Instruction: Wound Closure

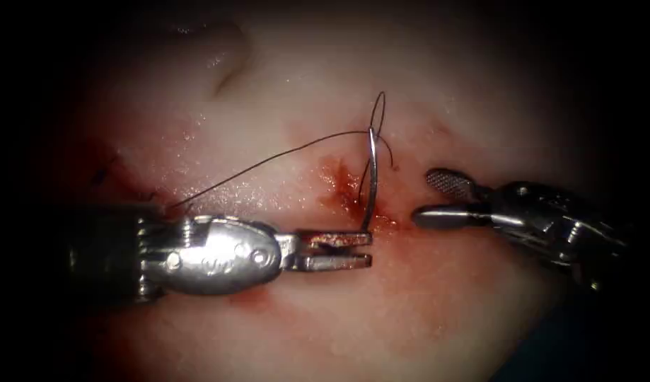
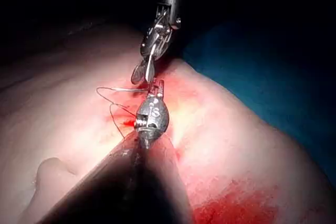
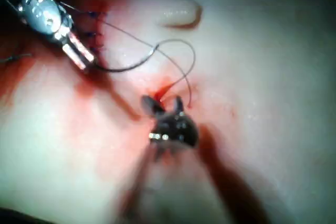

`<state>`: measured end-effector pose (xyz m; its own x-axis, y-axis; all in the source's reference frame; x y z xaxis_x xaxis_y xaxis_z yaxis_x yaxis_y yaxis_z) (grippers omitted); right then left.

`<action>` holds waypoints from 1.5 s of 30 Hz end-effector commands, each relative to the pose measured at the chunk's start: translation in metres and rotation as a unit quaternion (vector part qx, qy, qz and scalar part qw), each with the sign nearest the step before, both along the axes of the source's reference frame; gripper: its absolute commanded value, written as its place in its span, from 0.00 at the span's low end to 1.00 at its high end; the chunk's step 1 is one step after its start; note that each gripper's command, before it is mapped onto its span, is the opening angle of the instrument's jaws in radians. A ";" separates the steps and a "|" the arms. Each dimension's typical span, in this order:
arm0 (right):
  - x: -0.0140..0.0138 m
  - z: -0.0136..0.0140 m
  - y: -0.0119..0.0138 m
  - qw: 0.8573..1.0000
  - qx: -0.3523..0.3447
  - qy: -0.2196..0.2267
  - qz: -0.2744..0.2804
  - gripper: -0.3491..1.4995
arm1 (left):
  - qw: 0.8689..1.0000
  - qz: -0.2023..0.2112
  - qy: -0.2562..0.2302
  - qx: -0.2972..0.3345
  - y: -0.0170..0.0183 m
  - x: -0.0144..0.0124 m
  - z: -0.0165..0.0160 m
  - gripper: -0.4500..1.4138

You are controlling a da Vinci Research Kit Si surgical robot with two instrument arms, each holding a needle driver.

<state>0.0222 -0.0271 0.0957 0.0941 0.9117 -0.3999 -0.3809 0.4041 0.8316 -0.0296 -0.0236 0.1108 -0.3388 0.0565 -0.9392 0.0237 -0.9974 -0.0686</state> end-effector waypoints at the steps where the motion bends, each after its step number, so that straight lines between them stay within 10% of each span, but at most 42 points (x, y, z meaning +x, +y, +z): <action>1: 0.0008 -0.0005 -0.0002 1.000 0.022 0.005 0.007 0.39 | 1.000 -0.003 0.002 -0.002 -0.0002 -0.0005 0.0010 0.00; 19: 0.0034 0.0000 -0.0002 0.993 0.107 0.004 0.053 0.39 | 0.990 0.050 0.019 -0.131 -0.0012 -0.0021 0.0033 0.00; 45: 0.0060 0.0000 -0.0003 0.980 0.178 0.010 0.084 0.35 | 0.987 0.067 0.033 -0.140 -0.0016 -0.0022 0.0040 0.00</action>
